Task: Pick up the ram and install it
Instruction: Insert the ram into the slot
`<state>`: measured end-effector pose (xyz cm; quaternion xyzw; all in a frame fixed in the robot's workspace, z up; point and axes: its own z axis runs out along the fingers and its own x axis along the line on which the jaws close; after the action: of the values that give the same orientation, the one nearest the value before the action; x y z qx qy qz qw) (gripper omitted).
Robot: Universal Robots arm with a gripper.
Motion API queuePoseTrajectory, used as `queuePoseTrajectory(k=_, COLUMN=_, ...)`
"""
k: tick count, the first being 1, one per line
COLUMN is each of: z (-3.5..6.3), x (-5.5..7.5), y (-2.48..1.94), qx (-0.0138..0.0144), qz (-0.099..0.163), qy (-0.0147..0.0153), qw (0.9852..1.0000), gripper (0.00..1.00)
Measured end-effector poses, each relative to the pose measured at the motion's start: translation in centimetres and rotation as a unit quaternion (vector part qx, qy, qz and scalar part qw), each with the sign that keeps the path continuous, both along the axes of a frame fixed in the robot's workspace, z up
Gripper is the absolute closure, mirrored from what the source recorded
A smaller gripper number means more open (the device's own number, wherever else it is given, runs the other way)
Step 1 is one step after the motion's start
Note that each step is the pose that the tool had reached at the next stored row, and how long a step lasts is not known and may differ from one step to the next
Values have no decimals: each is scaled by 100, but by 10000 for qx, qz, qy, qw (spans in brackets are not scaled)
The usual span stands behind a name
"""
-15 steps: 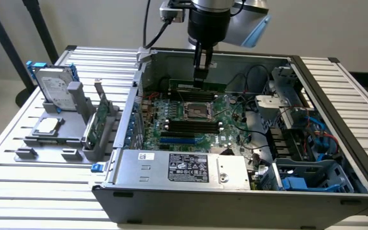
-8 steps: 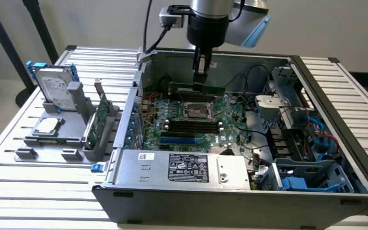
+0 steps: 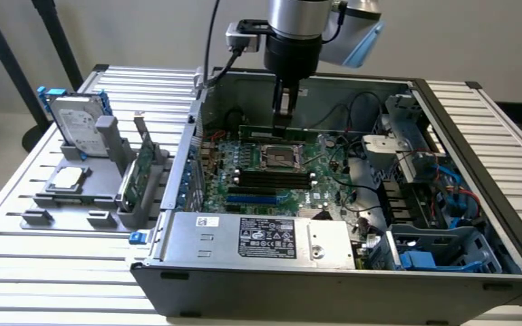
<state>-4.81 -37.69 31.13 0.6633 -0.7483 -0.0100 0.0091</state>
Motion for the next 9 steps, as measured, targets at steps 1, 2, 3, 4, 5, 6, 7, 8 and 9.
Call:
queuePoseTrajectory(k=1, z=-17, x=0, y=-6, qx=0, qz=0, qy=0, qw=10000, gripper=87)
queuePoseTrajectory(k=2, z=-36, x=0, y=-14, qx=0, qz=0, qy=0, qw=10000, gripper=87)
queuePoseTrajectory(k=3, z=-54, x=0, y=-22, qx=0, qz=0, qy=0, qw=10000, gripper=87)
queuePoseTrajectory(k=4, z=-73, x=0, y=-30, qx=0, qz=0, qy=0, qw=10000, gripper=87)
queuePoseTrajectory(k=5, z=-91, x=0, y=-39, qx=0, qz=0, qy=0, qw=10000, gripper=87)
queuePoseTrajectory(k=6, z=-109, x=0, y=-48, qx=0, qz=0, qy=0, qw=10000, gripper=87)
queuePoseTrajectory(k=7, z=-127, x=0, y=-57, qx=1, qz=0, qy=0, qw=10000, gripper=87)
queuePoseTrajectory(k=8, z=-145, x=0, y=-69, qx=1, qz=1, qy=0, qw=10000, gripper=87)
queuePoseTrajectory(k=9, z=-162, x=0, y=-81, qx=0, qz=3, qy=0, qw=10000, gripper=87)
